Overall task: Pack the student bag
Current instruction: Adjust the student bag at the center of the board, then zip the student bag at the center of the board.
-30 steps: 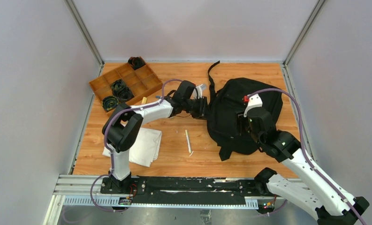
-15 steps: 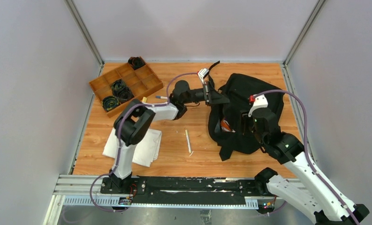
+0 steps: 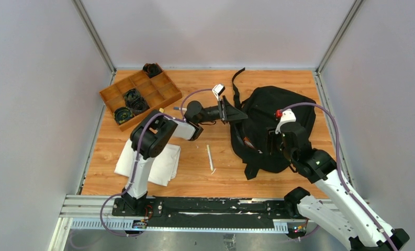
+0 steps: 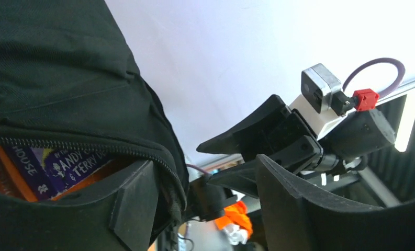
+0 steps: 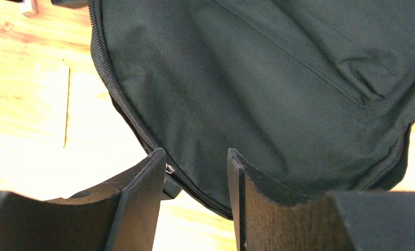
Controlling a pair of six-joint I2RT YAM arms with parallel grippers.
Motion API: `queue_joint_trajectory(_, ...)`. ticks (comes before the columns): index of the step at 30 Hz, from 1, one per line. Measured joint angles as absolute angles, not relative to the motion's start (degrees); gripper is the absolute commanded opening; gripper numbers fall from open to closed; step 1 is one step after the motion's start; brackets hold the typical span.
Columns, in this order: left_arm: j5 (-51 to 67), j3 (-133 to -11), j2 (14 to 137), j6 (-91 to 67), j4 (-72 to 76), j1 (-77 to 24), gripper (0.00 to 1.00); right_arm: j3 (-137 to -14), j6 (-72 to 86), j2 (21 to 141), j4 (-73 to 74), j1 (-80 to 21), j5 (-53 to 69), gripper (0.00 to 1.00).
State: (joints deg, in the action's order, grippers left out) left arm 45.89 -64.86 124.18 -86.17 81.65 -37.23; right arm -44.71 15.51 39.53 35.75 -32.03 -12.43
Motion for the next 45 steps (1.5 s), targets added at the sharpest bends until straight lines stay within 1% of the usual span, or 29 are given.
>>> queue_joint_trajectory(3,45.82,-62.78,119.55,-80.82,75.40,-36.91,0.71,-44.71,15.16,39.72,36.38,-32.01,-11.03,0.50)
queue_joint_trajectory(7,43.79,-62.24,110.96,-66.92,57.45,-36.91,0.68,-44.71,14.90,40.56,37.36,-31.90,-8.58,0.47)
queue_joint_trajectory(11,35.35,-64.14,102.41,-49.54,32.77,-37.91,0.66,-44.71,14.87,42.17,37.54,-31.83,-7.49,0.44)
queue_joint_trajectory(13,30.46,-65.67,99.79,-42.74,22.33,-40.32,0.66,-44.71,14.87,43.11,37.52,-31.83,-7.38,0.44)
queue_joint_trajectory(17,25.58,-64.97,98.50,-36.45,11.88,-44.27,0.66,-44.71,14.90,44.58,37.45,-31.68,-7.03,0.43)
queue_joint_trajectory(23,25.21,-62.54,98.54,-30.37,4.01,-48.34,0.60,-44.69,14.98,44.71,37.15,-29.08,-5.96,0.43)
queue_joint_trajectory(26,26.89,-62.54,98.54,-28.25,3.46,-49.01,0.56,-44.69,14.98,44.38,37.10,-28.16,-5.39,0.43)
queue_joint_trajectory(29,28.58,-62.54,98.52,-27.44,3.01,-49.32,0.54,-44.66,15.00,44.07,37.04,-27.79,-4.71,0.42)
queue_joint_trajectory(30,29.10,-62.54,98.45,-27.44,2.83,-49.36,0.51,-44.62,14.98,44.07,37.04,-27.73,-4.38,0.41)
queue_joint_trajectory(31,29.54,-62.54,98.35,-27.64,2.59,-49.50,0.50,-44.56,14.98,44.10,36.99,-27.70,-4.05,0.40)
queue_joint_trajectory(33,30.48,-62.37,97.89,-28.60,2.44,-49.80,0.50,-44.36,14.92,44.10,36.99,-27.64,-2.87,0.39)
queue_joint_trajectory(35,31.35,-61.54,96.92,-29.54,2.42,-50.11,0.53,-44.34,14.57,44.10,36.80,-27.62,-1.13,0.37)
queue_joint_trajectory(39,32.12,-59.83,94.63,-30.70,0.62,-50.50,0.54,-44.25,12.23,44.86,35.22,-27.62,5.23,0.34)
queue_joint_trajectory(45,31.86,-59.53,93.80,-30.83,-2.83,-49.63,0.54,-45.19,7.70,51.77,34.24,-27.73,12.67,0.29)
